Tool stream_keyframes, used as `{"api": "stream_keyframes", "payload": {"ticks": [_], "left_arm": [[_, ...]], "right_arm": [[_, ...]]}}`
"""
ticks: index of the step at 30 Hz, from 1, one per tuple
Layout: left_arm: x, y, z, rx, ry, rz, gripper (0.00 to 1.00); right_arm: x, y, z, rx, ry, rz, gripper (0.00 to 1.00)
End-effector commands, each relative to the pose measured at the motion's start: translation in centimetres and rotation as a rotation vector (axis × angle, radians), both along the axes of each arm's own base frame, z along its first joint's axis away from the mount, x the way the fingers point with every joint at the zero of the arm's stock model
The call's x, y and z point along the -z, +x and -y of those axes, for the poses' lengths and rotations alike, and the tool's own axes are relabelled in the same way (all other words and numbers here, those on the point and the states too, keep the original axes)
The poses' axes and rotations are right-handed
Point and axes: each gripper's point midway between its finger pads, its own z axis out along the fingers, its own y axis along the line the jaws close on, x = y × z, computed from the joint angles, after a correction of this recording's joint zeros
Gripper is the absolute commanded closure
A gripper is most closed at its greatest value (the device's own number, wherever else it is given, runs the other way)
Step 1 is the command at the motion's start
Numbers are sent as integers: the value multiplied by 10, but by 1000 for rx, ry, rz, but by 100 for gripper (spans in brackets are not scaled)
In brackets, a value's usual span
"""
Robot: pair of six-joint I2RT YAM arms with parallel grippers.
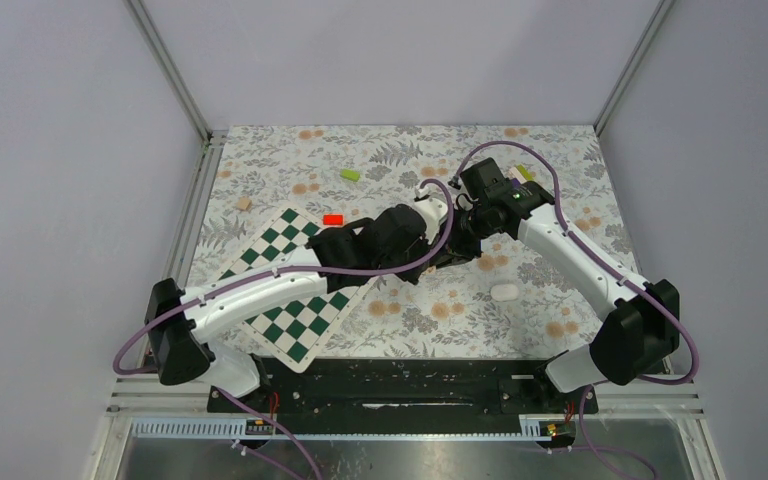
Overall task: Insert the wireless bluetooth earbuds into the charging case
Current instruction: Place the charging case with the earbuds at the center of the board.
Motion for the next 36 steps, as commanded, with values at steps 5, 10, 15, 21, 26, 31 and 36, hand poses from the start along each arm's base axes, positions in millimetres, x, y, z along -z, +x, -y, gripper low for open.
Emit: {"api": "stream_keyframes", "payload": {"ticks": [5, 10, 15, 21, 26, 31, 36], "left_arm": [[-19, 3, 21, 28, -70, 14, 76], [-23, 4, 20, 25, -78, 21, 71], [-32, 3, 17, 21, -92, 34, 68], [-48, 2, 12, 12, -125, 51, 65], [-66, -1, 1, -11, -167, 75, 64], [-82, 4, -25, -87, -292, 71, 53], [-64, 31, -64, -185, -392, -24, 45]], "right_arm": [[-12, -7, 0, -11, 24, 26, 100], [-11, -7, 1, -8, 20, 24, 100], [-11, -7, 0, -6, 22, 23, 100], [-10, -6, 0, -3, 25, 21, 100], [-12, -6, 0, -8, 26, 28, 100], [-10, -7, 7, -30, 0, 76, 100], [25, 6, 32, 5, -181, 149, 100]]}}
